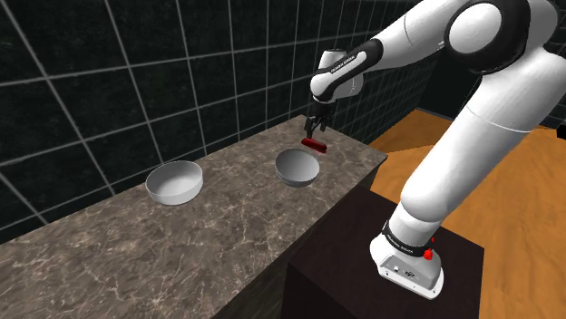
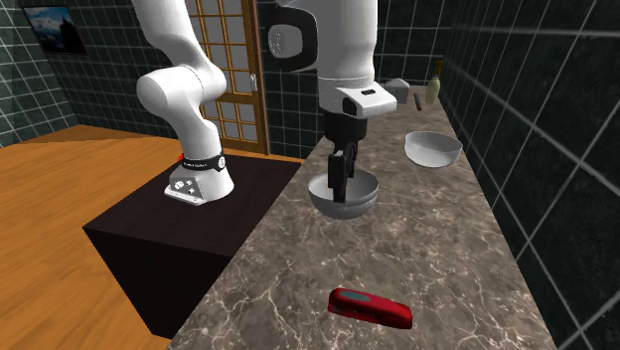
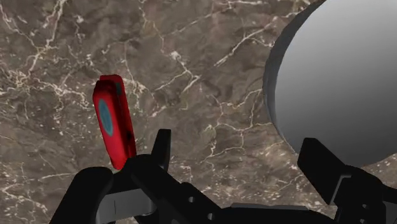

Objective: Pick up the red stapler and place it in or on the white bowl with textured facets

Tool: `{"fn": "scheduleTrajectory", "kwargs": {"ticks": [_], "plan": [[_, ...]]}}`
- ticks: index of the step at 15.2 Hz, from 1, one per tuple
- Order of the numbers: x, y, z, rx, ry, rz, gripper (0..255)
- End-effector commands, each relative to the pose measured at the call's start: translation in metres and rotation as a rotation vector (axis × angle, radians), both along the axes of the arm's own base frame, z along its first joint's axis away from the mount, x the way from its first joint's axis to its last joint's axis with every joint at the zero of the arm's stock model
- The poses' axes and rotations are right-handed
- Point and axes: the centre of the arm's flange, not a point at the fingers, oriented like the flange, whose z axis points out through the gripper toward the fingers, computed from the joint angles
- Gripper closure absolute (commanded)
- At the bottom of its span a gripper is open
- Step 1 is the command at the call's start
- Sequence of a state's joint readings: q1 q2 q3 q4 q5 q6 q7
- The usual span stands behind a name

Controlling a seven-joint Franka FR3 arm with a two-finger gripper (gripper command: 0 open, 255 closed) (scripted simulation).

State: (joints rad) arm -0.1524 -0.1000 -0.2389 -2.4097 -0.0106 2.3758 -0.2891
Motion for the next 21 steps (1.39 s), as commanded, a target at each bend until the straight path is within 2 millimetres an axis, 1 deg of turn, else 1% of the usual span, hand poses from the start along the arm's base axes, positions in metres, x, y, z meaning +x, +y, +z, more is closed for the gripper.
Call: {"fn": "scheduleTrajectory", "kwargs": {"ticks": [1,11,12,19,21], "plan": [[0.007,-0.022,-0.016,-0.002,-0.006,-0.009,0],[0.052,-0.114,-0.096,-0.006,-0.028,-0.054,0],[0.054,-0.119,-0.100,-0.006,-0.029,-0.056,0],[0.058,-0.120,-0.137,-0.006,-0.029,-0.056,0],[0.058,-0.120,-0.140,-0.006,-0.029,-0.056,0]]}}
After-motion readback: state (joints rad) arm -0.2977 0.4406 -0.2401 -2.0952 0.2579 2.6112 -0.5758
